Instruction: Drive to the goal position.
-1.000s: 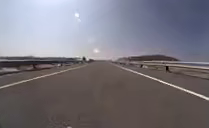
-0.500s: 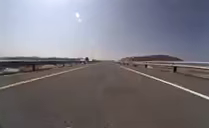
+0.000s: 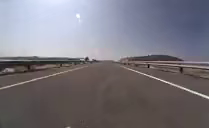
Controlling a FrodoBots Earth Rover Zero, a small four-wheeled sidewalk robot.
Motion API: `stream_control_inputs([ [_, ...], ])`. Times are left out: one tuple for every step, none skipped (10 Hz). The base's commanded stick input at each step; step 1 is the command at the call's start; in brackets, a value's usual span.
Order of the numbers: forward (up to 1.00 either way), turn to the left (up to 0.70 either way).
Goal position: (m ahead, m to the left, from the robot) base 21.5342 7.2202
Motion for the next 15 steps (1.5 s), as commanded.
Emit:
stream_control_inputs([
  [1.0,0.0],
  [1.0,0.0],
  [1.0,0.0],
  [1.0,0.0],
  [1.0,0.0],
  [1.0,0.0],
  [1.0,0.0],
  [1.0,0.0],
  [1.0,0.0],
  [1.0,0.0],
  [1.0,0.0],
  [1.0,0.0],
  [1.0,0.0],
  [1.0,0.0],
  [1.0,0.0],
])
